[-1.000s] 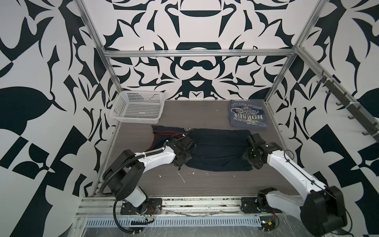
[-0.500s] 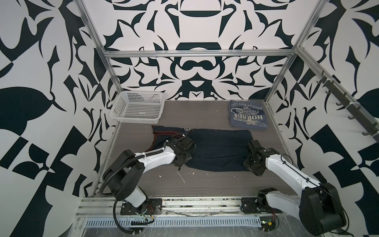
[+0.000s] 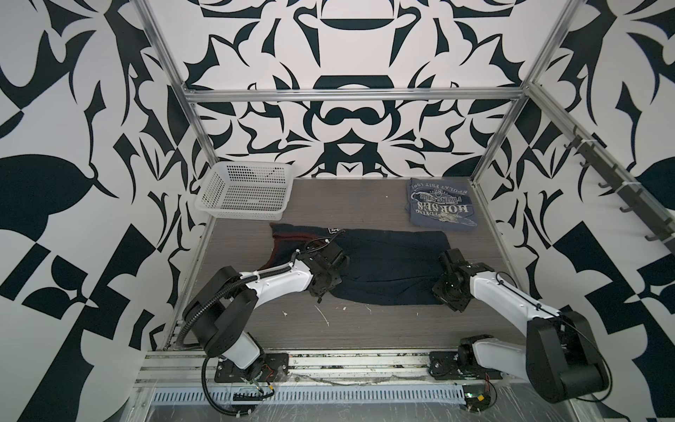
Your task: Fold and stack the tank tops
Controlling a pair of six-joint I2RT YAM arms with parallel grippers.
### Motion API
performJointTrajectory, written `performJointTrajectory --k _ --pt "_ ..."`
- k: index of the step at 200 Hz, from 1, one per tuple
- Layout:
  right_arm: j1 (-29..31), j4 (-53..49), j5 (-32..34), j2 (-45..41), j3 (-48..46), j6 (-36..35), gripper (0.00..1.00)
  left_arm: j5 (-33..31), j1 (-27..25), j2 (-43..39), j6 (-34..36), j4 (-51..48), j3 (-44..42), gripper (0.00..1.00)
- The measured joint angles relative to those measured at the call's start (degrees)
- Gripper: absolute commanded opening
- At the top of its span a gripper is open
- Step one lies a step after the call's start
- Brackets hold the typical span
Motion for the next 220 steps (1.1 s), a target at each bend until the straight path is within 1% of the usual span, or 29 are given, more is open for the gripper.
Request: performJointTrajectory --k 13,21,26,45,65,96,117,139,171,203,220 --pt "0.00 -0.09 -0.04 -0.13 -0.04 -0.02 0.20 0.09 0.00 0.00 0.00 -0.04 0.00 0.09" --pt "0.00 -0.15 0.11 -0.42 -0.04 -0.33 0.06 0.15 0.00 -0.02 0.02 -0.07 0.00 0.09" --pt "0.02 -0.26 0.13 -0.66 -0.04 -0.02 0.00 0.20 0.00 -0.02 0.00 -0.13 0.00 0.08" --pt "0.02 -2.03 0.81 -2.73 -0.02 -0.04 0.00 0.57 -0.37 -0.46 0.00 -0.61 0.00 0.08" --pt "0.02 -6.16 1.62 -7.48 0.74 -0.02 0.00 0.57 -1.40 -1.55 -0.22 -2.34 0.17 0.08" --pt "0.02 -13.62 2.45 -17.07 3.96 0.61 0.00 0.98 -4.96 -3.67 -1.84 -6.58 0.61 0.09" --pt "0.02 -18.49 2.45 -20.94 5.68 1.40 0.00 1.84 -7.37 -5.46 -3.63 -9.05 0.37 0.09" --pt "0.02 -22.75 2.40 -22.84 6.25 1.99 0.00 3.21 -9.90 -7.23 -5.86 -10.71 -0.55 0.10" --pt "0.02 -27.54 2.23 -25.38 6.25 2.93 0.00 5.07 -12.79 -7.65 -7.93 -12.20 -0.63 0.11" --pt "0.00 -28.81 2.34 -26.38 6.45 2.56 0.00 5.18 -13.25 -9.25 -8.85 -14.05 -0.04 0.13" --pt "-0.48 -28.33 2.67 -23.50 8.28 0.90 0.00 5.01 -12.55 -9.11 -8.20 -14.80 2.32 0.14"
